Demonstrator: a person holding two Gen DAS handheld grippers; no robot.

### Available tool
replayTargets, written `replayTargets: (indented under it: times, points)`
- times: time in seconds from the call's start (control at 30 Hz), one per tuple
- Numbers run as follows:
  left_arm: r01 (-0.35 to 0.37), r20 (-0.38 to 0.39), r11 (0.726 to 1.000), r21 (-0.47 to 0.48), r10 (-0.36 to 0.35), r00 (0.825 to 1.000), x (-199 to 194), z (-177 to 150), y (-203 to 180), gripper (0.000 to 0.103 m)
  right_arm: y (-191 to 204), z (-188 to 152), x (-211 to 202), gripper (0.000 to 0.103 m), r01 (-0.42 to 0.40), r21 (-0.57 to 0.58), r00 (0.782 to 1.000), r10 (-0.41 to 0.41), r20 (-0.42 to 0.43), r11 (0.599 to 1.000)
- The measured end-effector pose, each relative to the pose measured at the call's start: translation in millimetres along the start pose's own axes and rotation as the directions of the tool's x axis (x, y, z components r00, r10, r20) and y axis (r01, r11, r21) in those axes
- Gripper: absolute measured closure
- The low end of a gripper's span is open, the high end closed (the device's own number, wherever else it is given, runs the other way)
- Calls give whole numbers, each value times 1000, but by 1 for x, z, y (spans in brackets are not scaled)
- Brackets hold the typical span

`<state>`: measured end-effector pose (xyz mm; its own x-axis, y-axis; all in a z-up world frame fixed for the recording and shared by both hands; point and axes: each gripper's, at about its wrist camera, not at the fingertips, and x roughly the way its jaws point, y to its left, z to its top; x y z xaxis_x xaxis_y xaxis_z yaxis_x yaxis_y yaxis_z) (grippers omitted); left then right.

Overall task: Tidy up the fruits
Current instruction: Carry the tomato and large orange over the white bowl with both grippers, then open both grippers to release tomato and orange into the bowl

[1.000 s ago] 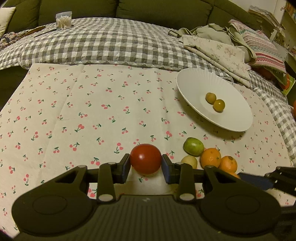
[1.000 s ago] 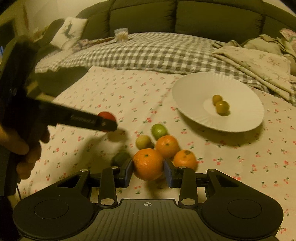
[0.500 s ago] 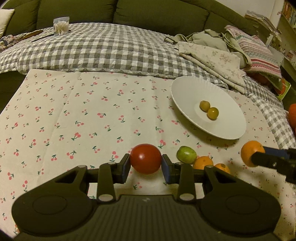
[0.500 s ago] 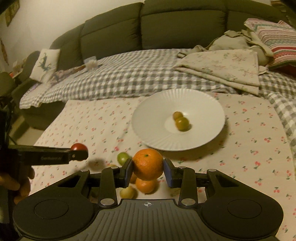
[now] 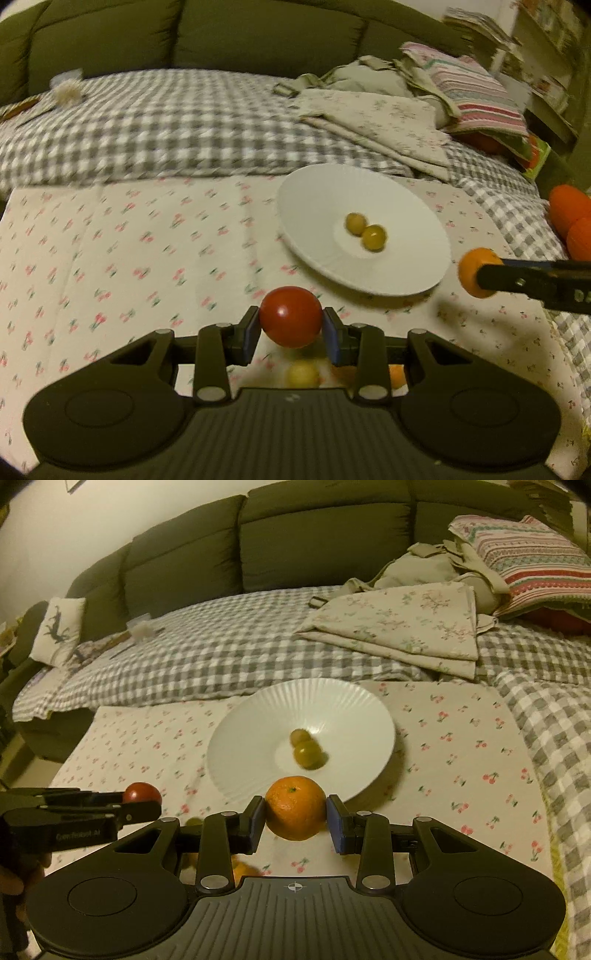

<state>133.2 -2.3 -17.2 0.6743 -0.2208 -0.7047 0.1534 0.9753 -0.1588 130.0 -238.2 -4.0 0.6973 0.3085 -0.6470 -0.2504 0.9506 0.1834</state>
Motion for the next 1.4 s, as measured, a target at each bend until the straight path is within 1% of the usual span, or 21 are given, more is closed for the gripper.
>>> replayTargets:
  times: [0.2,0.37,0.6,0.77,0.97,1.07,1.2,1.4]
  points:
    - [32,34,996,78,-35,999,21,20,-28,69,-16,10,18,68,40,5,999,-40,-12,999]
    - [43,25,990,133,-47,999,43,28,-45,69,-24,17,31,68,44,1,999,-44,-10,999]
    - [38,13,984,176,-41,999,68,37,-53,69,-24,23,45,68,38,-28,999,-38,-11,999]
    - [36,9,975,221,-39,999,80,36,-56,69,-25,25,60,68,29,-47,999,-30,-23,998]
    - [46,13,969,242,-50,999,89,37,-54,69,-23,24,73,68,25,-73,999,-27,-33,997]
    - [39,13,966,254,-44,999,93,37,-54,69,-23,24,77,68,22,-72,999,-25,-39,997]
    - [44,18,967,253,-50,999,97,37,-53,69,-22,22,81,67,17,-84,999,-20,-38,996]
    - [57,12,972,229,-62,998,99,39,-51,68,-26,22,82,63,-8,-31,999,7,-37,999]
